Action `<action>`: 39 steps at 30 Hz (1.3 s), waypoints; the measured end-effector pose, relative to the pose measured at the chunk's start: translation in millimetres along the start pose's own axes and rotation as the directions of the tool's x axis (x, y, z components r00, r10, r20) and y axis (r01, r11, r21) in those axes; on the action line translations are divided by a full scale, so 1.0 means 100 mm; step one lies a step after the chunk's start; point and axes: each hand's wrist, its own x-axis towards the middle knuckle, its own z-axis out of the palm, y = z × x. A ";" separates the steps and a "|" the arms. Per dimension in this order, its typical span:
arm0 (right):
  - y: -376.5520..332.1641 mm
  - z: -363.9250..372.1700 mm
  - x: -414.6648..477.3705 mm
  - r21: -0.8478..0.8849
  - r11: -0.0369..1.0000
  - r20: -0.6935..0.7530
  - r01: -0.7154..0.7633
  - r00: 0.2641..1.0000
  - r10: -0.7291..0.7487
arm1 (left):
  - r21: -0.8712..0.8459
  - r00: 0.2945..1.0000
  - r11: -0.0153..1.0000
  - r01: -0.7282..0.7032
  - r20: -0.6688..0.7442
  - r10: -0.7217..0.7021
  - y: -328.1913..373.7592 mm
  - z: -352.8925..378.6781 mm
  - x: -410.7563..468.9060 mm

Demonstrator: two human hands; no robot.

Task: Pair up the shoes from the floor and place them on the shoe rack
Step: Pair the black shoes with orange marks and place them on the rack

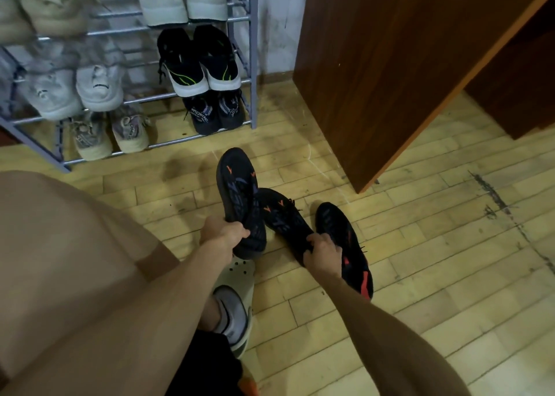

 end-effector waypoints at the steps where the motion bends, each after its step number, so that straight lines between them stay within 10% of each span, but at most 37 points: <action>1: -0.01 -0.05 0.07 0.021 0.998 0.023 -0.056 0.998 0.056 | -0.007 1.000 1.000 0.014 -0.012 -0.014 0.00 -0.02 0.01; 14: -0.03 0.09 0.42 -0.117 0.956 0.482 -0.268 0.827 0.291 | -0.060 0.990 0.990 0.127 0.074 -0.122 0.00 -0.13 0.13; 29: -0.04 -0.20 0.36 0.244 0.726 0.746 -0.643 0.603 0.283 | -0.179 0.986 0.978 0.109 0.145 -0.084 0.07 0.10 0.14; 39: -0.15 -1.08 0.48 0.584 0.624 0.479 -0.519 0.841 0.251 | -0.250 0.954 0.967 0.050 0.300 0.028 0.46 -0.02 -0.20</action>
